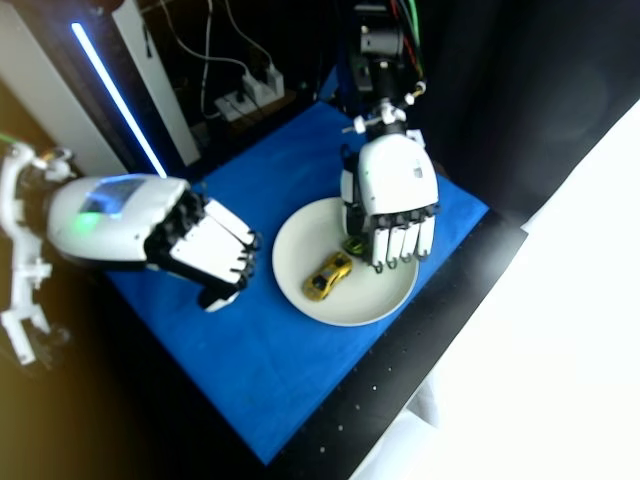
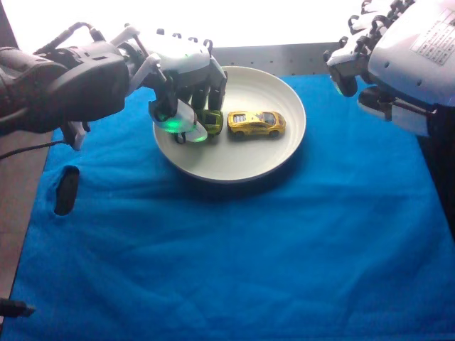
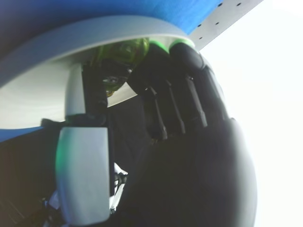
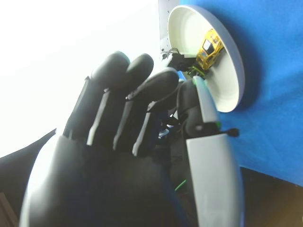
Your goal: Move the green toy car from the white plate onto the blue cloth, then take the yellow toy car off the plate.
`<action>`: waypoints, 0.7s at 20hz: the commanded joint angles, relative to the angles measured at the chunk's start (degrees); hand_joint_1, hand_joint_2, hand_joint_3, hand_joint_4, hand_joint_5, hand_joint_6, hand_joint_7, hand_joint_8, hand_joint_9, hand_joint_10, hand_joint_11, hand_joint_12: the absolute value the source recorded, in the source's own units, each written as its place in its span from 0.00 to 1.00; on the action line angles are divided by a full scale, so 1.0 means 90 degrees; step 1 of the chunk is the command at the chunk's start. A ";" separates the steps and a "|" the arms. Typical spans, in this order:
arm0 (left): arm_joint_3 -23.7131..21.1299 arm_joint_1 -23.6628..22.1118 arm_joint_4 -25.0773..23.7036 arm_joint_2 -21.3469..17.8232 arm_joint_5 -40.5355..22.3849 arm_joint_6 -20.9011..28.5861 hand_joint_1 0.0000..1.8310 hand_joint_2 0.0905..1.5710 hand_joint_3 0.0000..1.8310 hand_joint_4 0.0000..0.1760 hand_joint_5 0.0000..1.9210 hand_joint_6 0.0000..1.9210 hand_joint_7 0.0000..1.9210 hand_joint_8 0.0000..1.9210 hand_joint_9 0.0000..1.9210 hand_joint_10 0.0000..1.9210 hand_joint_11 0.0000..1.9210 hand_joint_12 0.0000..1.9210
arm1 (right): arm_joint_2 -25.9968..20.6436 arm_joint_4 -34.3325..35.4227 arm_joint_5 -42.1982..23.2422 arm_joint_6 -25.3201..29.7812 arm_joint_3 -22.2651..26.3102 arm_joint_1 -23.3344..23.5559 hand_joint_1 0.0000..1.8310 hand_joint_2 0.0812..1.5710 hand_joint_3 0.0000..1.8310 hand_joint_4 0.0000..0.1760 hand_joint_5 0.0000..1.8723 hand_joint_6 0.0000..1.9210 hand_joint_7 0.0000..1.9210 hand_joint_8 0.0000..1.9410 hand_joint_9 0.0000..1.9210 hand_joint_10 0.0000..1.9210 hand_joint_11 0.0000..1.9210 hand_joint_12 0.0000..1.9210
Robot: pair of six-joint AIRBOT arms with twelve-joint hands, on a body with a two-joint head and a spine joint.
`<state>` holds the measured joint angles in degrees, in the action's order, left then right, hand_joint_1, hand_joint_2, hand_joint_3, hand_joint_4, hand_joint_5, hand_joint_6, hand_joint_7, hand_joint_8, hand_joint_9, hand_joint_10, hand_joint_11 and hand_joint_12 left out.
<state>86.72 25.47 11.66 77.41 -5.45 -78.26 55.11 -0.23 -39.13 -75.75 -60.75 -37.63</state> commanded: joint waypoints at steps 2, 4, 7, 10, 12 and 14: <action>-0.0159 -0.0006 0.0001 -0.0136 -0.0809 -0.0028 0.65 0.76 0.00 0.00 0.39 0.65 0.44 0.71 0.37 0.71 0.21 0.93 | 0.0006 -0.0005 -0.0761 -0.0048 0.0006 0.0096 0.66 0.74 0.00 0.00 0.42 0.60 0.47 0.67 0.36 0.71 0.30 0.94; -0.0502 -0.0081 0.0002 -0.0436 -0.1177 -0.0032 0.66 0.76 0.00 0.00 0.41 0.57 0.42 0.79 0.40 0.85 0.36 0.99 | 0.0005 -0.0005 -0.0761 -0.0048 0.0006 0.0096 0.66 0.75 0.00 0.00 0.40 0.62 0.45 0.69 0.34 0.72 0.27 0.96; -0.0693 -0.0159 -0.0035 -0.0619 -0.1350 -0.0036 0.67 0.75 0.00 0.00 0.42 0.55 0.44 0.78 0.42 0.87 0.40 0.98 | 0.0005 -0.0004 -0.0761 -0.0048 0.0006 0.0096 0.66 0.76 0.00 0.00 0.40 0.62 0.45 0.70 0.34 0.74 0.27 0.98; -0.0853 -0.0187 -0.0067 -0.0766 -0.1521 -0.0036 0.67 0.76 0.00 0.00 0.41 0.55 0.42 0.80 0.42 0.91 0.44 1.00 | 0.0005 -0.0004 -0.0761 -0.0048 0.0006 0.0096 0.66 0.76 0.00 0.00 0.39 0.63 0.45 0.70 0.33 0.73 0.26 0.97; -0.1045 -0.0189 -0.0087 -0.0938 -0.1670 -0.0038 0.66 0.75 0.00 0.00 0.44 0.56 0.44 0.76 0.40 0.90 0.38 1.00 | 0.0005 -0.0004 -0.0761 -0.0048 0.0006 0.0096 0.65 0.76 0.00 0.00 0.39 0.64 0.44 0.68 0.32 0.72 0.24 0.97; -0.1345 -0.0187 -0.0252 -0.1180 -0.1853 -0.0038 0.65 0.74 0.00 0.00 0.43 0.62 0.47 0.66 0.36 0.77 0.13 1.00 | 0.0004 -0.0001 -0.0760 -0.0048 0.0005 0.0096 0.62 0.75 0.00 0.00 0.43 0.65 0.37 0.50 0.33 0.67 0.24 0.93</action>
<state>74.00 24.58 9.56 66.61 -14.74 -78.48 55.11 -0.19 -39.09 -75.75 -60.75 -37.63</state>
